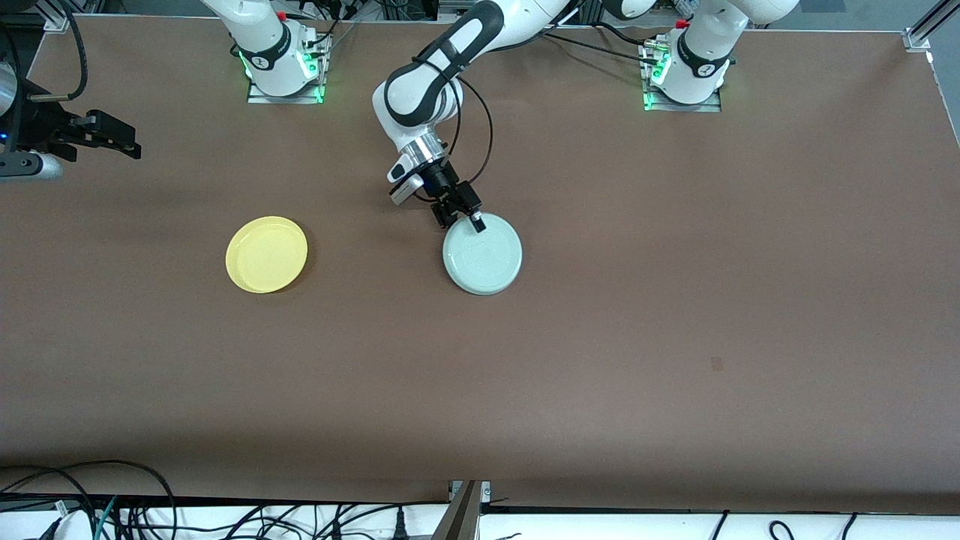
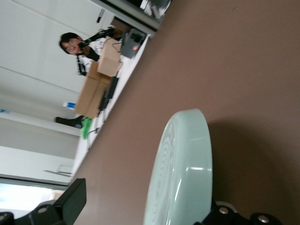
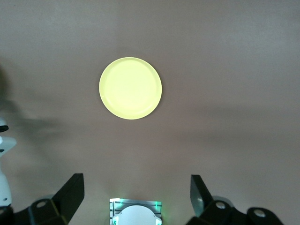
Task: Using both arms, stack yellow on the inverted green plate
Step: 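Lower the flipped green plate upside down onto the table, release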
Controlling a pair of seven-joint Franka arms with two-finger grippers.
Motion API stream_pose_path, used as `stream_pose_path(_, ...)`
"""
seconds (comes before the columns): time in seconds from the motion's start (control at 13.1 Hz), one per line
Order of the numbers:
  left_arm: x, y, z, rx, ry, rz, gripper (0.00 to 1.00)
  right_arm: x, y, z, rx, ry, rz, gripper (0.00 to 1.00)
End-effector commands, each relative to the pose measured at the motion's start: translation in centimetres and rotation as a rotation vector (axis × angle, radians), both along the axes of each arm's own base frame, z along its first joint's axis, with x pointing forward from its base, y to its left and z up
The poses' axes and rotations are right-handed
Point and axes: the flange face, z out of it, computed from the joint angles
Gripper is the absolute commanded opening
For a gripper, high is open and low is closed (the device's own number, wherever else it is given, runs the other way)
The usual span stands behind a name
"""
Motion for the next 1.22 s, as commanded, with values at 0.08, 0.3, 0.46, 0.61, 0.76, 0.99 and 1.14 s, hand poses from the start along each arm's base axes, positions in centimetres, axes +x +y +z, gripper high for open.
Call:
stream_pose_path(0.08, 2.0, -1.5, 0.1, -0.243, 0.024, -0.060, 1.00, -0.1, 0.0, 0.5, -0.009, 0.001, 0.005, 1.00)
stream_pose_path(0.3, 4.1, -1.3, -0.3, -0.366, 0.065, -0.120, 1.00, -0.1, 0.0, 0.5, -0.009, 0.001, 0.005, 1.00)
stream_pose_path(0.46, 7.2, 0.1, 0.2, -0.432, 0.087, -0.119, 1.00, -0.1, 0.0, 0.5, -0.009, 0.001, 0.005, 1.00)
stream_pose_path(0.61, 9.4, 1.3, 0.7, -0.486, 0.105, -0.094, 1.00, -0.1, 0.0, 0.5, -0.009, 0.001, 0.005, 1.00)
stream_pose_path(0.76, 9.7, 1.3, 1.0, -0.586, 0.130, -0.038, 1.00, -0.1, 0.0, 0.5, -0.009, 0.001, 0.005, 1.00)
stream_pose_path(0.99, 10.5, 0.9, 3.4, -0.799, 0.232, 0.081, 1.00, -0.1, 0.0, 0.5, -0.009, 0.001, 0.005, 1.00)
stream_pose_path(1.14, 11.1, 1.0, 5.4, -0.856, 0.249, 0.126, 1.00, -0.1, 0.0, 0.5, -0.009, 0.001, 0.005, 1.00)
